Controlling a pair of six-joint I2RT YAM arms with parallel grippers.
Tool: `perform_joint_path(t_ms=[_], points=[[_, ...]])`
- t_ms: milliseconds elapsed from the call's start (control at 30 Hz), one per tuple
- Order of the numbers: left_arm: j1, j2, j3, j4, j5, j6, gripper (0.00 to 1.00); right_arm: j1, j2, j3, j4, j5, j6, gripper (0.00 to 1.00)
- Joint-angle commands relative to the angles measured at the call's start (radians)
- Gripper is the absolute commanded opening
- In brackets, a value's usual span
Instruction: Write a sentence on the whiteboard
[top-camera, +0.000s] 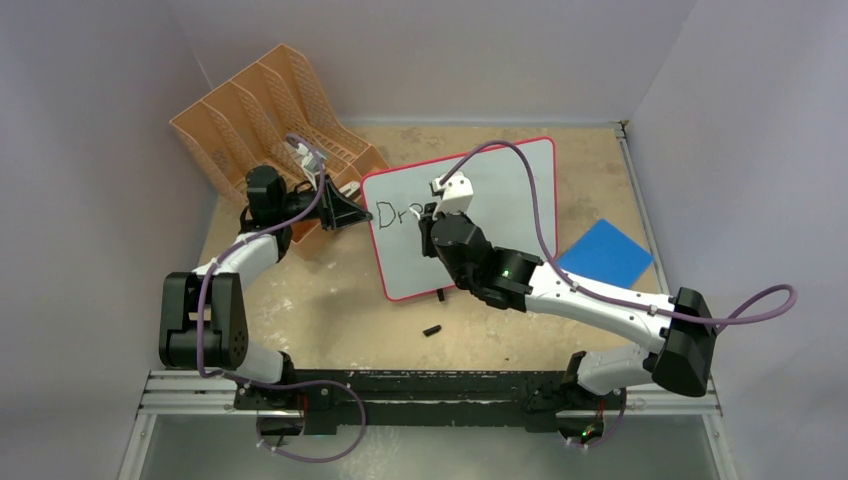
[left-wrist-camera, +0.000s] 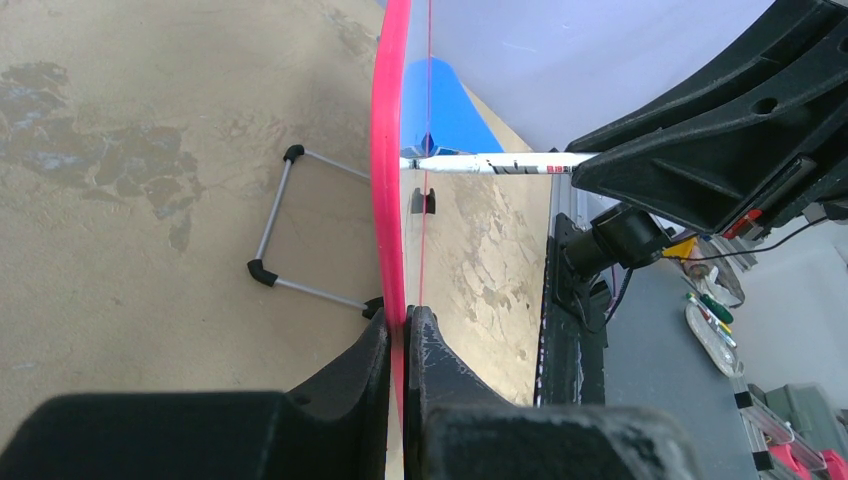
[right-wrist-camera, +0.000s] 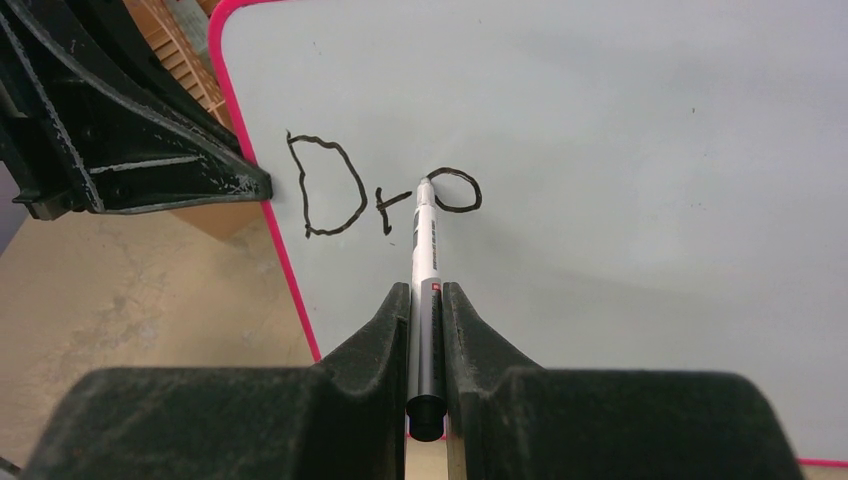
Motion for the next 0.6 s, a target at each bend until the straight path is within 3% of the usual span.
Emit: perform_joint_path(t_ms=[0, 567], points=[[-0.013, -0.028, 0.016, 0.025, 0.054, 0.034, 0.0, -0.008, 0.007, 0.029, -0.007, -0.014, -0.001, 0.0], [-0.014, -0.028, 0.016, 0.023, 0.051, 0.036, 0.0, -0.008, 0.015, 0.026, -0.1, -0.015, 0.023, 0.0]])
